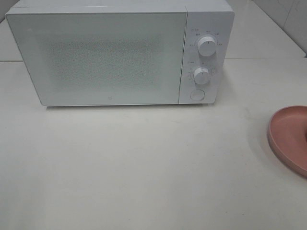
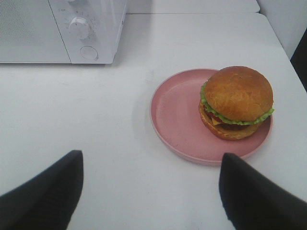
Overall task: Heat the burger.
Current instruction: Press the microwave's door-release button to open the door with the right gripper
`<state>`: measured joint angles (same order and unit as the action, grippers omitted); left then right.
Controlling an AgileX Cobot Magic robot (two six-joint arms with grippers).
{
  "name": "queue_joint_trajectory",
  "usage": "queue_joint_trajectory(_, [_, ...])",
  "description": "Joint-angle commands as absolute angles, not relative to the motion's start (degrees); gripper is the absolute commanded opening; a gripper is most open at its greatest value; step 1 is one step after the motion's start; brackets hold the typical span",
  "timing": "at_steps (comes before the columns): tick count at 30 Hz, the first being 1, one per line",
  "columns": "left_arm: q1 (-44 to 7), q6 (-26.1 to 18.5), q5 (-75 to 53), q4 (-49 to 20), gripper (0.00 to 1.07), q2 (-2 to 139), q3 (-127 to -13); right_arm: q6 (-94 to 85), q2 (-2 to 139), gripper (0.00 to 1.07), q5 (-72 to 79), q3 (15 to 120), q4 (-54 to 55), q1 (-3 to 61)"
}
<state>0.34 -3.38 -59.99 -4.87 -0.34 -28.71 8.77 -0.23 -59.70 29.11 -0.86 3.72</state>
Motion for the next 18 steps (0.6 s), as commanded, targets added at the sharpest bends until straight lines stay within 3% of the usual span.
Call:
queue_joint_trajectory(1, [0.2, -3.4, -59.4, -5.3, 0.98, -1.8, -28.6, 8.3, -1.8, 0.75, -59.2, 29.0, -1.1, 3.4])
queue_joint_trajectory(18, [0.2, -3.5, -59.4, -5.3, 0.98, -1.8, -28.6, 8.3, 1.3, 0.75, -56.2, 30.5, -1.1, 3.4])
